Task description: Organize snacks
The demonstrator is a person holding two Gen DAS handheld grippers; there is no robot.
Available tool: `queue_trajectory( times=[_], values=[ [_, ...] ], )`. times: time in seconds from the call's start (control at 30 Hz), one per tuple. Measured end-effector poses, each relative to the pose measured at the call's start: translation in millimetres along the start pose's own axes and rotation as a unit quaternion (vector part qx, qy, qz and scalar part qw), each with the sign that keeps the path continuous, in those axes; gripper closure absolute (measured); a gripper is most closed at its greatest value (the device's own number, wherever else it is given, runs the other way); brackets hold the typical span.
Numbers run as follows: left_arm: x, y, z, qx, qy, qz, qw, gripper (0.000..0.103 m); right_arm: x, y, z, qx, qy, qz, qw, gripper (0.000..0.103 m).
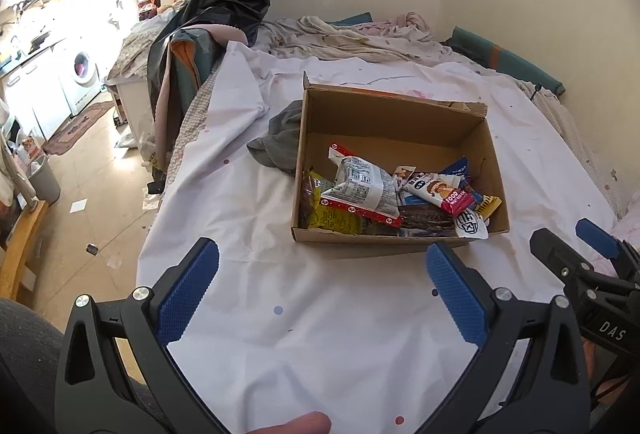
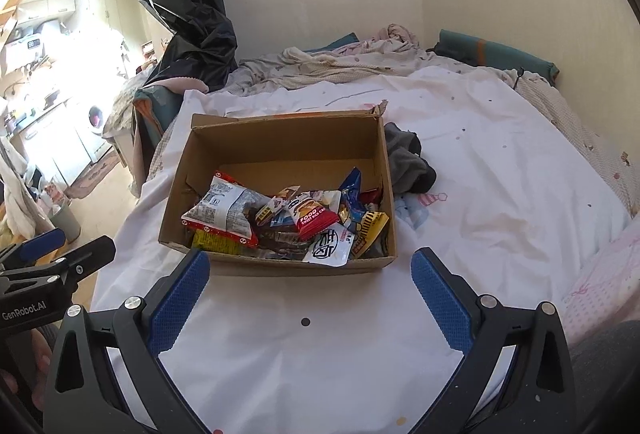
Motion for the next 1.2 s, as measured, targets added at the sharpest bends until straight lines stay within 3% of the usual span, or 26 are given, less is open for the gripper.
queue_trajectory(
  times=[1.2],
  values=[
    [-2.9,3.2,-1.3,0.005,0.005,0.002,1.0,0.001,-2.3,2.6,-4.0,0.012,-0.004,-0.01,1.0,0.0]
  ],
)
Point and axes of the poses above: each gripper's, at about its wrist camera, not at the fingertips, and z roughly against the way its jaws point, x to its left, y to its underside, the point moved 7 cm from there along -z, roughly the way its jaws point, and after that the axes turned 7 degrees about -z, right-handed, at the moved point
